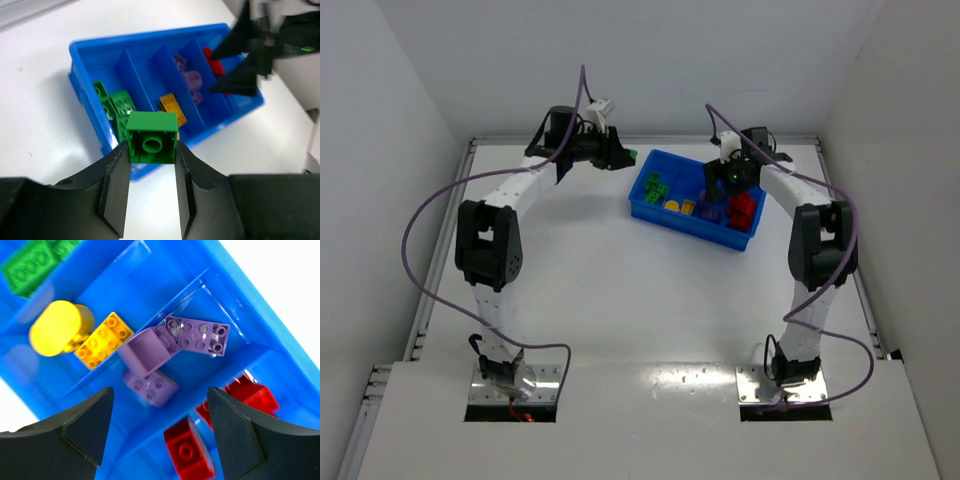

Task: Sort the legos into containers by color

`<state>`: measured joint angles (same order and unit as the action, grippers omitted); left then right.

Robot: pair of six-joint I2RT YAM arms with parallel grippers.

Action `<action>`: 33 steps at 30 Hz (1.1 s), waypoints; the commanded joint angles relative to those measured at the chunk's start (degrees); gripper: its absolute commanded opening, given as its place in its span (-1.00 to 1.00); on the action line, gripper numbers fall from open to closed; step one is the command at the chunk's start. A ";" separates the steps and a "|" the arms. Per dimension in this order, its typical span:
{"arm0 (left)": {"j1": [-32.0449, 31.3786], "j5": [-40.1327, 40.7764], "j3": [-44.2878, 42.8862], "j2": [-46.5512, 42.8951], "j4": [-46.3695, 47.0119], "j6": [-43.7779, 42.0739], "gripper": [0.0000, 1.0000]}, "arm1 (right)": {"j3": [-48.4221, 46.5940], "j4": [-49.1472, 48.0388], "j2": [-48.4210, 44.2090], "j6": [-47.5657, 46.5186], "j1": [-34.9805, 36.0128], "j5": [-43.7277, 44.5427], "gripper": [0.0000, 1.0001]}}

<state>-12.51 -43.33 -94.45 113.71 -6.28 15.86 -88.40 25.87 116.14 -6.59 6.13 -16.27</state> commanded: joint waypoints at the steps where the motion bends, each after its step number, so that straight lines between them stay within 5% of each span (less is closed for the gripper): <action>1: -4.00 7.63 -8.27 4.84 -4.60 -4.26 -0.83 | 0.86 -2.40 -9.77 1.84 -0.07 0.28 0.52; 8: -8.13 17.05 -18.12 13.55 -7.16 -6.27 -0.61 | 6.04 -2.93 -18.83 2.46 -1.20 2.83 0.54; 16: -9.55 23.91 -25.95 20.76 -9.01 -6.28 -0.59 | 9.74 -2.40 -22.27 2.46 -2.87 4.41 0.54; 23: -10.68 26.28 -25.96 22.69 -10.06 -5.75 0.11 | 10.27 -1.87 -22.19 1.93 -4.63 4.41 0.57; 26: -10.69 26.98 -25.96 22.70 -10.06 -5.75 0.59 | 10.27 -1.87 -21.66 1.93 -4.64 4.41 0.57; 33: -10.69 27.59 -25.34 17.17 -10.06 -2.69 0.74 | 10.27 -2.40 -21.13 1.93 -5.16 4.41 0.57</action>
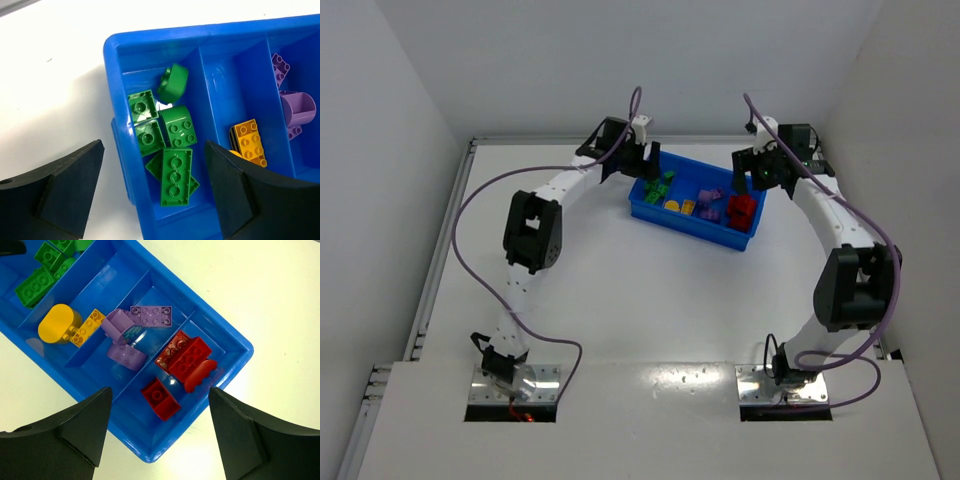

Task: Sort the legos into containers by color

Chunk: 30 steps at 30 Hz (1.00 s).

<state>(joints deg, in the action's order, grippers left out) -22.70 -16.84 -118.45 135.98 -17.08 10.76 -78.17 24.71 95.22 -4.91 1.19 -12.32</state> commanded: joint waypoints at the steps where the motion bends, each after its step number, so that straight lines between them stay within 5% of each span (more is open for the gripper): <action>1: -0.50 2.07 -0.56 -8.51 0.73 3.03 0.77 | 0.04 -1.24 -0.21 0.25 -0.22 0.45 0.57; 9: 1.43 13.93 17.16 -29.16 -1.72 0.14 1.00 | -1.19 -2.47 0.49 6.13 -3.74 -1.57 0.57; 16: 13.79 19.04 37.38 -40.95 -2.87 -0.39 1.00 | -0.14 -1.85 4.09 7.29 -11.20 0.36 0.59; 22: 20.67 19.92 44.18 -43.08 -2.87 -0.39 1.00 | 3.28 -3.79 4.18 5.44 -14.02 -0.25 0.59; 30: 21.82 21.85 45.86 -41.32 -1.82 -0.48 1.00 | 4.43 -3.79 2.43 4.38 -14.02 -0.78 0.61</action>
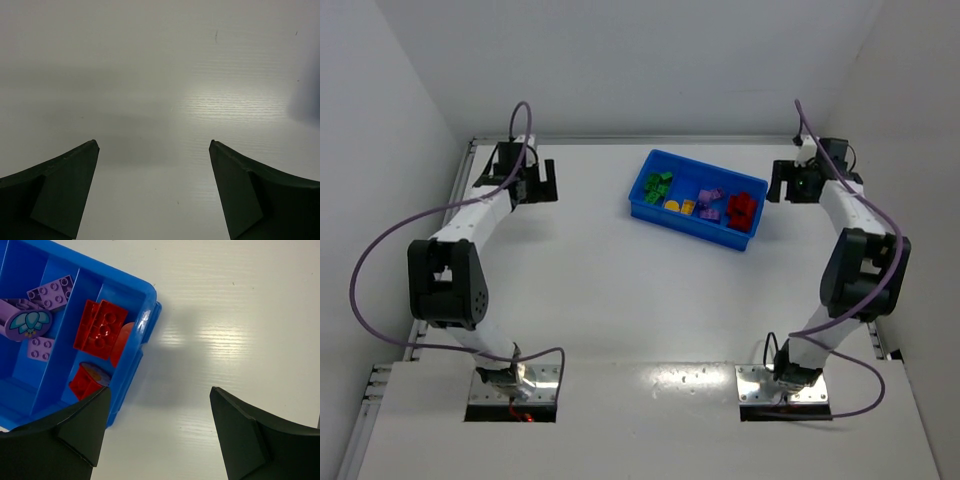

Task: Sort the legos into containers by color

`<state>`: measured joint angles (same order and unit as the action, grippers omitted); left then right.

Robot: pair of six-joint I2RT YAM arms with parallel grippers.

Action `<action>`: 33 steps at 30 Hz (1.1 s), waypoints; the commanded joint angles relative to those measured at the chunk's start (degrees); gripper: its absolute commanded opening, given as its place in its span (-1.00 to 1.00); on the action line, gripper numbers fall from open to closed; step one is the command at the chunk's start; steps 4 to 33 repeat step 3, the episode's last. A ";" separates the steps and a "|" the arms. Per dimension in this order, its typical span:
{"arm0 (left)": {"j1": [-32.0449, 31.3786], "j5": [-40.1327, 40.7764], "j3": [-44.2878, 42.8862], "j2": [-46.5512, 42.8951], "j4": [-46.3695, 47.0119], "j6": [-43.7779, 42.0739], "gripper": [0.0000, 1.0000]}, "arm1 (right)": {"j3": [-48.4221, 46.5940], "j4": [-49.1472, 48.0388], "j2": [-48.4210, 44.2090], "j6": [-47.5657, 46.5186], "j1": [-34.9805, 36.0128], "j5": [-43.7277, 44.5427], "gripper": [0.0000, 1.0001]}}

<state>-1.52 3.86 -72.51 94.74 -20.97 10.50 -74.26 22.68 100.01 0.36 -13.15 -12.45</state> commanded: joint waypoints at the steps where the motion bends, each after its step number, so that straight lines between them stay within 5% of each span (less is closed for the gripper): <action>1: 0.64 1.15 -0.09 0.53 2.08 -0.22 1.00 | 1.04 -1.76 -2.88 -1.41 0.31 -0.65 0.61; 33: 1.17 0.36 -0.09 0.53 2.08 -0.22 1.00 | 1.57 -1.76 -3.58 -1.42 0.31 -0.65 0.61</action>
